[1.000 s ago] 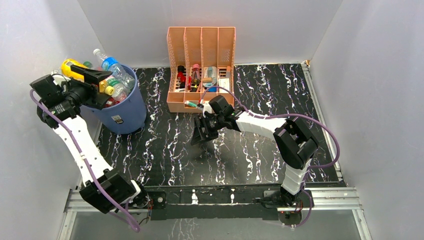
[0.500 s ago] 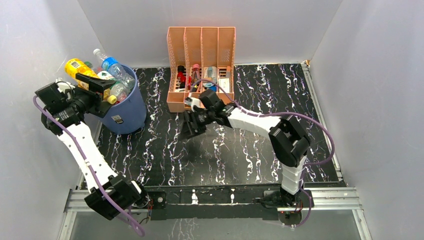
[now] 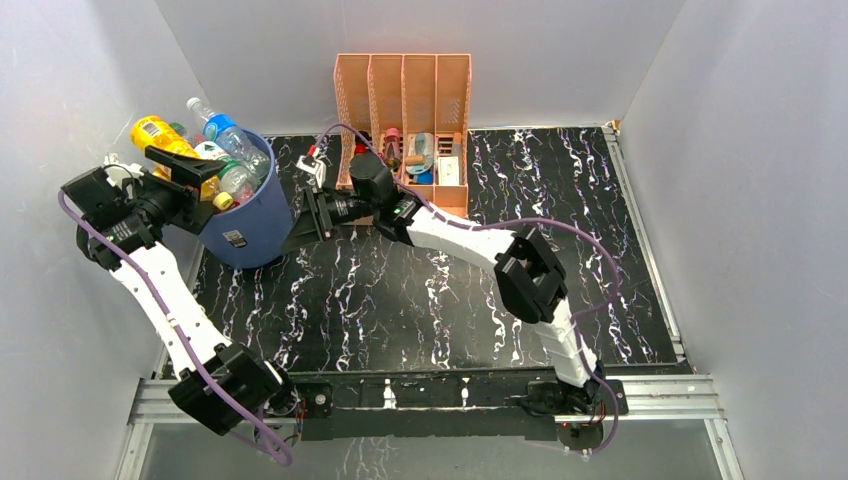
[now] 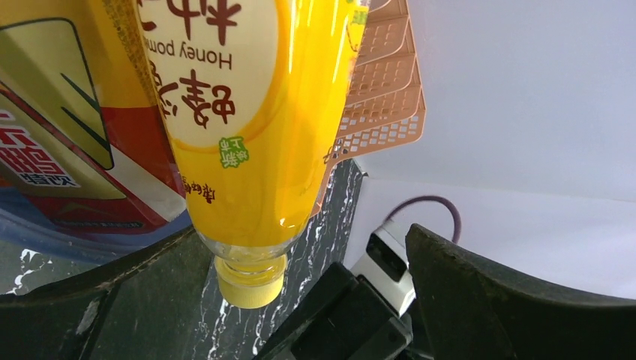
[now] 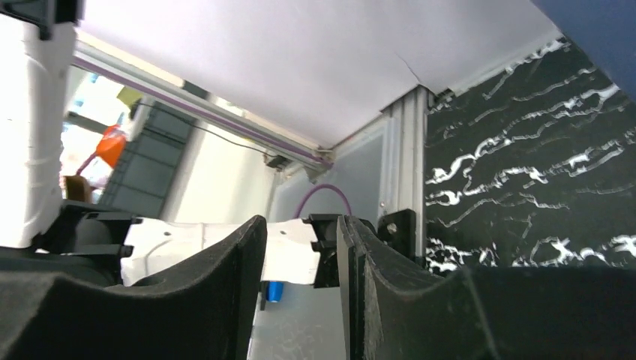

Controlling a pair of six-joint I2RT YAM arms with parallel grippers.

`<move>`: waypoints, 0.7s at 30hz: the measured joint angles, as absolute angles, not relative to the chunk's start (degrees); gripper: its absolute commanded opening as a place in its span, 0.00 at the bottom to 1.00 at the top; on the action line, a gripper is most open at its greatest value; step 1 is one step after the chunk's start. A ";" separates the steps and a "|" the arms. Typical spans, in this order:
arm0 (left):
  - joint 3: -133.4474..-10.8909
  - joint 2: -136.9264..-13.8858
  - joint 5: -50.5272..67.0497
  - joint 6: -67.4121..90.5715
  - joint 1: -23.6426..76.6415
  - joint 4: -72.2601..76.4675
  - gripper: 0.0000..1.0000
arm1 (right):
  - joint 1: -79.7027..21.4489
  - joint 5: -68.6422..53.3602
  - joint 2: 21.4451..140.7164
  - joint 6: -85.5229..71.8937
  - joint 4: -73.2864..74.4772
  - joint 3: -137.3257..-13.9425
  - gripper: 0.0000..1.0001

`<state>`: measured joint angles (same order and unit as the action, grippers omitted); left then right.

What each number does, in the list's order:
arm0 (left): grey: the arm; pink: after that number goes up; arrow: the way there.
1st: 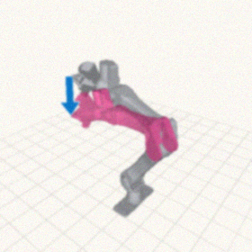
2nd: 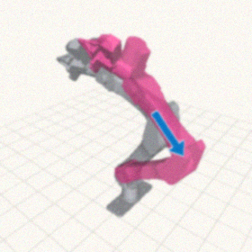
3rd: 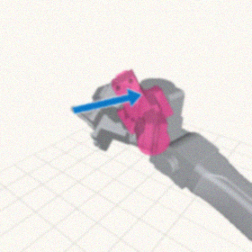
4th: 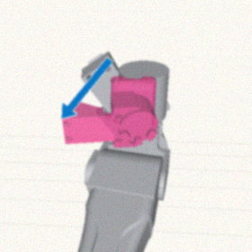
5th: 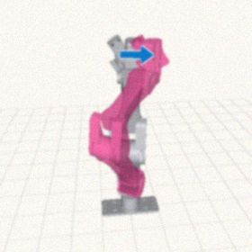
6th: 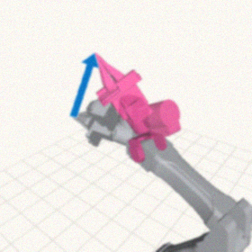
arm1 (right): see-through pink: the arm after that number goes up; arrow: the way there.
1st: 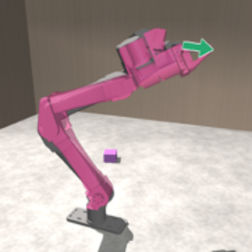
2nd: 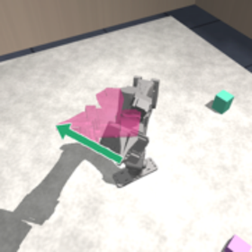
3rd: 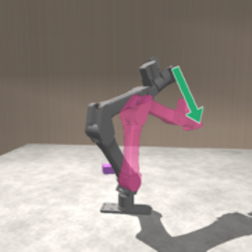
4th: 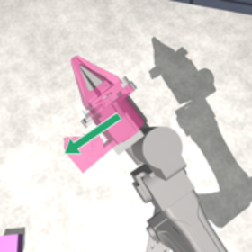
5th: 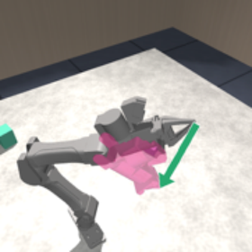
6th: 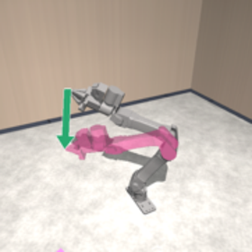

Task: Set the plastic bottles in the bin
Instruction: Place the plastic bottle in the trash bin.

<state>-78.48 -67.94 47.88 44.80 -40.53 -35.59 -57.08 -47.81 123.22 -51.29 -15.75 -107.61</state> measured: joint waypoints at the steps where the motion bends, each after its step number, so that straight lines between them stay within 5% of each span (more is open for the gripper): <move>1: -78.46 -67.94 48.31 44.51 -40.69 -35.40 0.98 | -56.95 -48.36 124.29 -54.04 -19.49 -107.94 0.50; 8: -77.97 -67.46 50.26 43.24 -41.71 -33.39 0.98 | -56.47 -49.65 133.78 -71.09 -41.65 -109.78 0.49; 21: -74.59 -64.77 50.17 39.00 -41.85 -33.63 0.98 | -58.22 -46.04 141.18 -83.48 -56.05 -119.46 0.48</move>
<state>-74.59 -64.77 50.17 39.00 -41.85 -33.63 -58.22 -46.04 141.18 -83.48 -56.05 -119.46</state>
